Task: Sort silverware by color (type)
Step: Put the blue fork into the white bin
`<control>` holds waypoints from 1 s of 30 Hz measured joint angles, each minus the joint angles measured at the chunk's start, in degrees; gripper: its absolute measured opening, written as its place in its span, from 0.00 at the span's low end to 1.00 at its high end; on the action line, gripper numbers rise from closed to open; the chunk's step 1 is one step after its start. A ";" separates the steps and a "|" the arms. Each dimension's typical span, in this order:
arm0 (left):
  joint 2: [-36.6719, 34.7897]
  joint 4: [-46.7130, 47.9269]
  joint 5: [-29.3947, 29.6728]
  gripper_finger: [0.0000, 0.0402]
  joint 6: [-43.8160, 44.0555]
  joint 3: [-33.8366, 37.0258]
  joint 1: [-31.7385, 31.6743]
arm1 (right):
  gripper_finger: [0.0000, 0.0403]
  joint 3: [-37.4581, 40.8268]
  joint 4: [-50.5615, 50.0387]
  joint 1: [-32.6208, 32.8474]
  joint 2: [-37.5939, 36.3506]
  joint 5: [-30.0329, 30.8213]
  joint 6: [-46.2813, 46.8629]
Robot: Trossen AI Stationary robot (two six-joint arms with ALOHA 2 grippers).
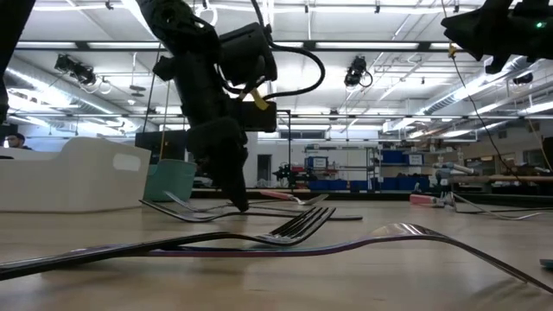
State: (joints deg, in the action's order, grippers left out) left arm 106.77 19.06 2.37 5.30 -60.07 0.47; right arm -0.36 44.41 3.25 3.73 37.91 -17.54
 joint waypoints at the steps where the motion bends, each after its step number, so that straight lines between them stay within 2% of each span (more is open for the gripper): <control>1: -0.93 0.78 -0.04 0.05 0.00 0.13 0.00 | 0.37 -0.02 -0.19 0.00 0.00 0.00 0.02; 13: -10.01 9.64 -0.25 0.06 1.41 -0.05 0.03 | 0.37 -0.02 -0.83 0.00 0.00 0.13 0.04; 20: -18.89 16.14 -0.28 0.06 4.56 -0.18 0.00 | 0.37 -0.02 -0.86 0.00 0.00 0.14 0.04; 27: -27.60 28.37 0.26 0.06 6.88 -0.25 -0.31 | 0.37 -0.02 -1.18 0.00 0.00 0.08 0.11; 30: -30.56 35.16 2.35 0.06 9.55 -0.25 -0.27 | 0.37 -0.01 -1.29 0.00 0.00 0.04 0.25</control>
State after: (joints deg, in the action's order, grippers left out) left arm 76.21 54.22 4.73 14.85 -60.31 0.20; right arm -0.37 43.12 3.25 3.73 37.95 -17.28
